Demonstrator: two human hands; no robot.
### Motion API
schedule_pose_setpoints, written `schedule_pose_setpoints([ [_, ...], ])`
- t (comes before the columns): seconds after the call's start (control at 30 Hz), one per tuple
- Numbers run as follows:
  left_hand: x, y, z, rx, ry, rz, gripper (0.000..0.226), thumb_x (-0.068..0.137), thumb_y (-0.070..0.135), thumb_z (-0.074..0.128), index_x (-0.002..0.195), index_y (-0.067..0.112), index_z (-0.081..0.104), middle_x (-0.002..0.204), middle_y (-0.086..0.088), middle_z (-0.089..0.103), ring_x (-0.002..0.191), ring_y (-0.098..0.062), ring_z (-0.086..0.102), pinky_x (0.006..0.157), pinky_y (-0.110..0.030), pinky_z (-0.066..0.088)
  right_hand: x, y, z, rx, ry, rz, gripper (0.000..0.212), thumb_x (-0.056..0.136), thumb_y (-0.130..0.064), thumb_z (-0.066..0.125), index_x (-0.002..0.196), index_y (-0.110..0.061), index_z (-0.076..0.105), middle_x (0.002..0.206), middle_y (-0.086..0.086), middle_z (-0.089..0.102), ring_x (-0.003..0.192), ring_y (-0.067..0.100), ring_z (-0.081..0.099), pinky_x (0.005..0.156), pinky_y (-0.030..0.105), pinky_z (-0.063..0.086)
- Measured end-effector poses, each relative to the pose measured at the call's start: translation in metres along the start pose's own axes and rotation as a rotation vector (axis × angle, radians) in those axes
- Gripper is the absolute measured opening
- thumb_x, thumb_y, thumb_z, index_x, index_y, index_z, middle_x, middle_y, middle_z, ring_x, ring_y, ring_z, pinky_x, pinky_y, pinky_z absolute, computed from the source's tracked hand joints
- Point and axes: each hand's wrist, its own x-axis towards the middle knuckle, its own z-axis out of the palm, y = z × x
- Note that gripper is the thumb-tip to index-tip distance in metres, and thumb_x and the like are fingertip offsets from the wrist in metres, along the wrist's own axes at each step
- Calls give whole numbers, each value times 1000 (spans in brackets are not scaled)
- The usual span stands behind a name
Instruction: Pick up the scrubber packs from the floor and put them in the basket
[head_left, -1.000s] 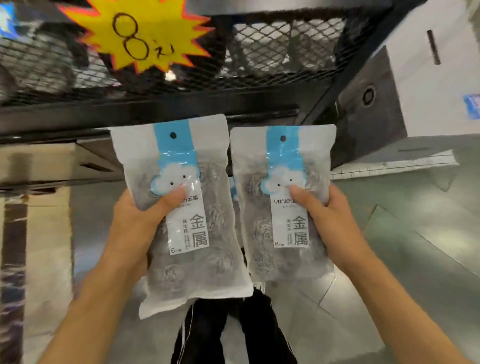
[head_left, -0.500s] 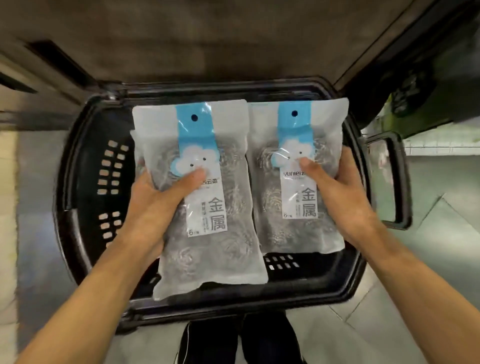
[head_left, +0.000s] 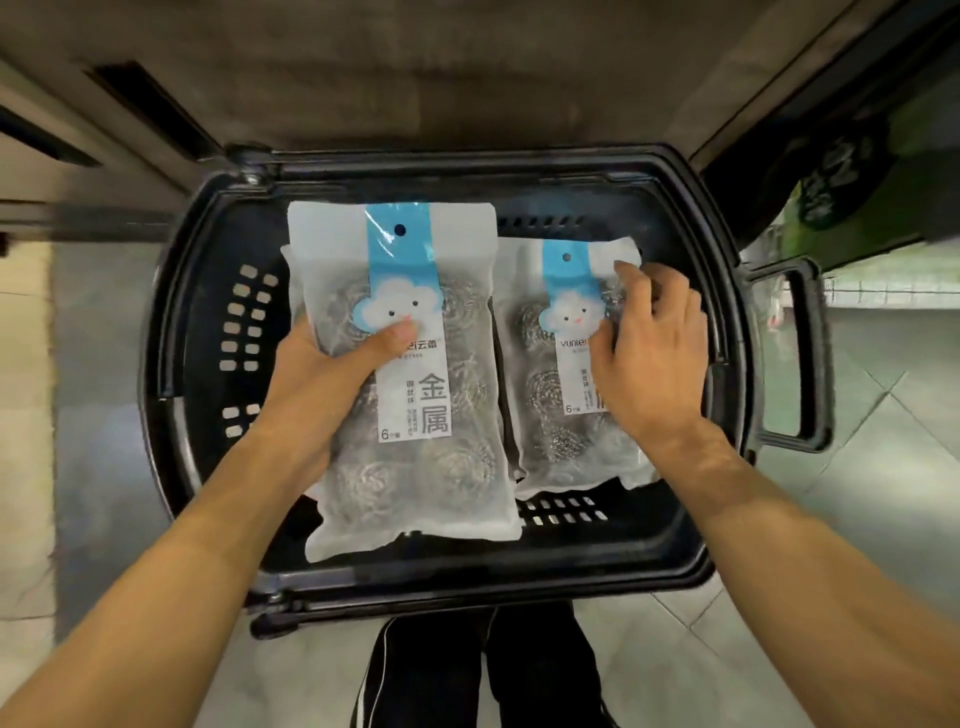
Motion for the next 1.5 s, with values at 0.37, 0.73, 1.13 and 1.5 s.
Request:
schedule_pose_setpoints([
  [0.37,15,-14,19,634,160,147,75,83,46,83,143,20,45,94,21,62,81,11,54,73,-9,46,-4,2,-59,108,-61,-151,82,98,-62,44,161,-10,30,169,17,25,157,34,21,127,53,17],
  [0.73,-12,-17,50,985,307,279,106,92,44,72,164,8,2,161,-19,24,148,-35,30,123,-45,29,-7,-18,-119,74,-138,-194,87,98,-70,31,165,-18,11,173,8,12,160,25,6,130,50,7],
  [1.13,-175,137,-6,1213,182,857,63,100,43,47,149,4,49,150,-18,54,148,-38,39,116,-56,39,7,-87,-277,38,-161,-343,94,94,-78,21,164,-16,24,172,10,19,159,31,16,129,52,7],
  [1.5,-412,329,-113,1324,707,883,83,92,71,36,160,23,34,168,-11,28,156,-32,22,119,-60,29,15,-218,-520,79,-14,-683,94,95,-80,22,162,-16,31,169,10,28,157,32,25,127,55,15],
])
